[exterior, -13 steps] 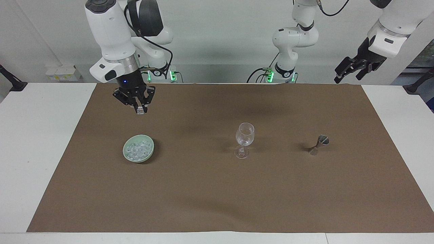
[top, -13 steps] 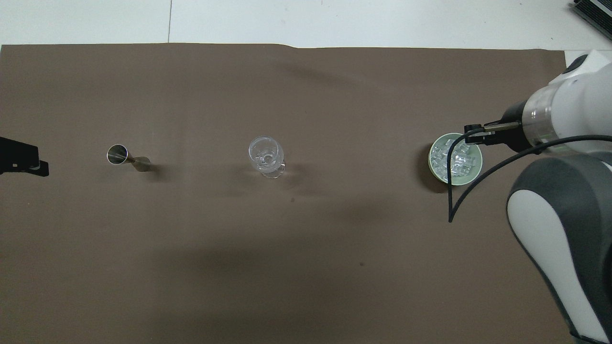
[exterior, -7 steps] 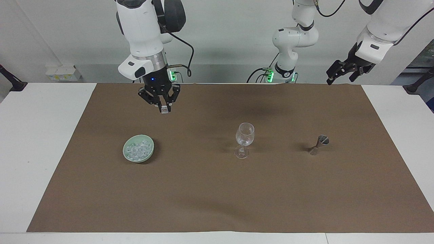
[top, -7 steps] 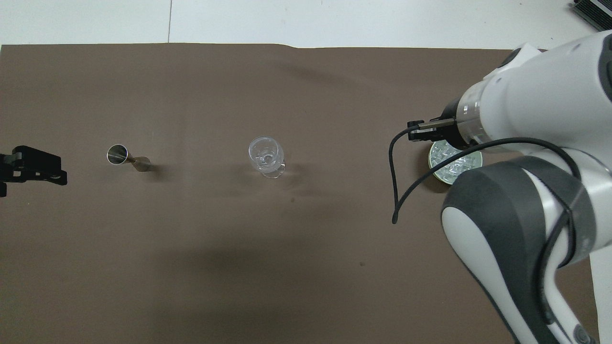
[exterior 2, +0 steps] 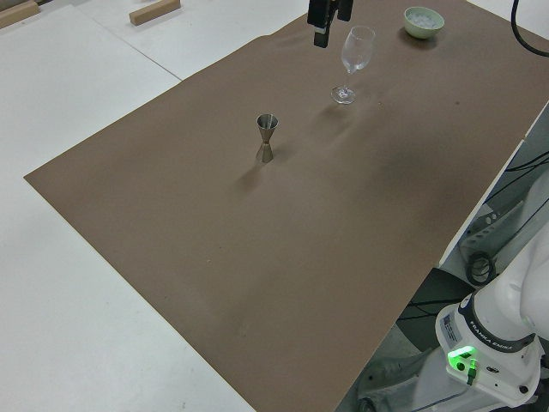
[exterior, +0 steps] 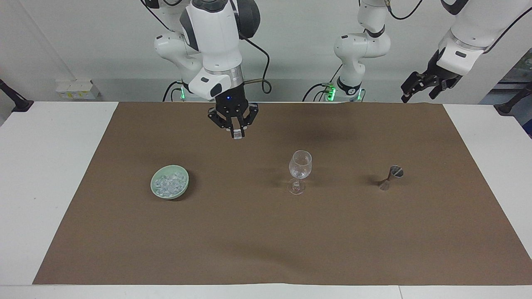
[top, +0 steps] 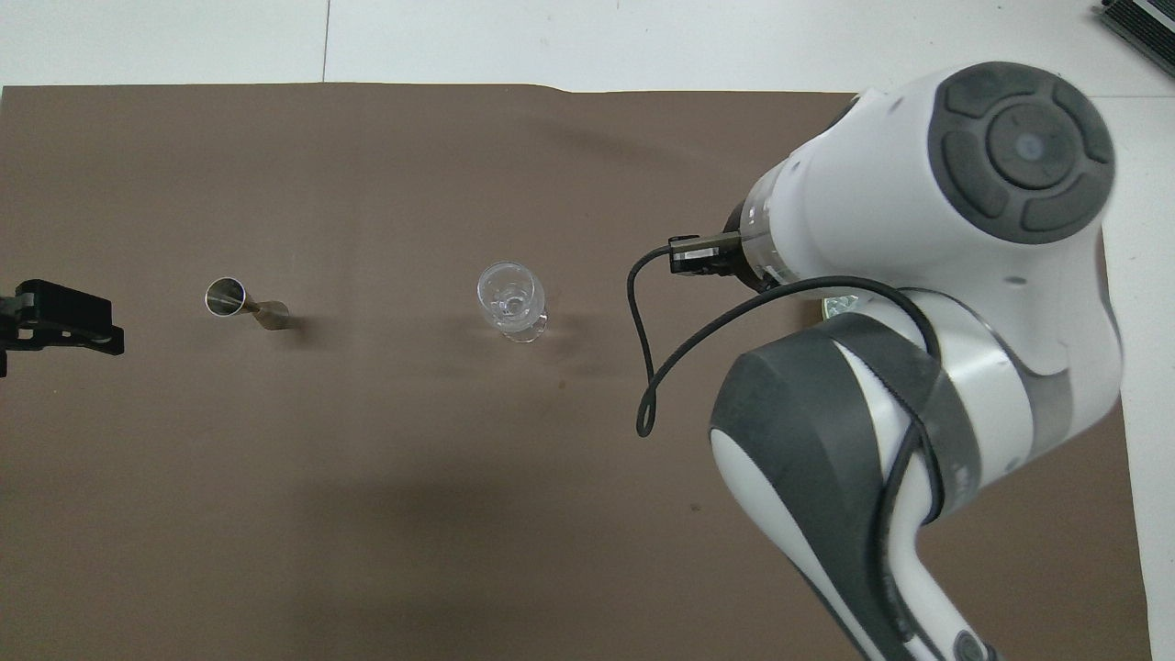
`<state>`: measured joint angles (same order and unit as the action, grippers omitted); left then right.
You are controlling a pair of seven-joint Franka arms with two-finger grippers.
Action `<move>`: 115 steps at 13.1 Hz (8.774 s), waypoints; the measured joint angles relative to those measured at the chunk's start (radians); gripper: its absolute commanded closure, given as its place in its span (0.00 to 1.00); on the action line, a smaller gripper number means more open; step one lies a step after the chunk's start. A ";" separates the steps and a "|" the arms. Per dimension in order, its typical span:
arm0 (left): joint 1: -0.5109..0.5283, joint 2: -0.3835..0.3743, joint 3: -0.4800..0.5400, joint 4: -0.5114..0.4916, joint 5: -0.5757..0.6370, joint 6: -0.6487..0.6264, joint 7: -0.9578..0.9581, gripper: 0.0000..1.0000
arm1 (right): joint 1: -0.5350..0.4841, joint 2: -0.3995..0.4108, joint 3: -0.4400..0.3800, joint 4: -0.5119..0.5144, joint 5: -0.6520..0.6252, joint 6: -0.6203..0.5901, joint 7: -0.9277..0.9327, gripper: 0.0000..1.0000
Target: Pour wine and add ice with both arms
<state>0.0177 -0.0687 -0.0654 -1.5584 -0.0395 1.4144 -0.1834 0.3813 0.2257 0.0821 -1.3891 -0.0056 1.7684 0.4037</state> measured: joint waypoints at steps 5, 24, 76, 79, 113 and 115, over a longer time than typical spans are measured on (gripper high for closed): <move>0.001 -0.005 0.001 0.001 0.004 -0.001 0.028 0.00 | 0.072 0.055 0.001 0.058 0.000 -0.020 0.087 1.00; 0.002 -0.010 0.009 0.001 0.004 -0.002 0.221 0.00 | 0.186 0.274 0.000 0.270 0.000 -0.003 0.196 1.00; 0.002 -0.019 0.017 0.003 0.004 -0.002 0.225 0.00 | 0.224 0.363 -0.004 0.291 -0.033 0.095 0.223 0.47; 0.002 -0.019 0.017 0.003 0.004 -0.002 0.225 0.00 | 0.224 0.363 -0.004 0.291 -0.033 0.095 0.223 0.44; 0.002 -0.020 0.017 0.003 0.004 -0.002 0.226 0.00 | -0.086 -0.164 -0.023 -0.197 -0.045 0.015 0.078 0.00; 0.002 -0.020 0.017 0.003 0.004 -0.002 0.226 0.00 | -0.124 -0.181 -0.023 -0.208 -0.045 -0.013 0.048 0.00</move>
<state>0.0200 -0.0887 -0.0484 -1.5550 -0.0353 1.4126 0.0422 0.2569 0.0447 0.0588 -1.5976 -0.0507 1.7557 0.4517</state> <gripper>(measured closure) 0.000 0.000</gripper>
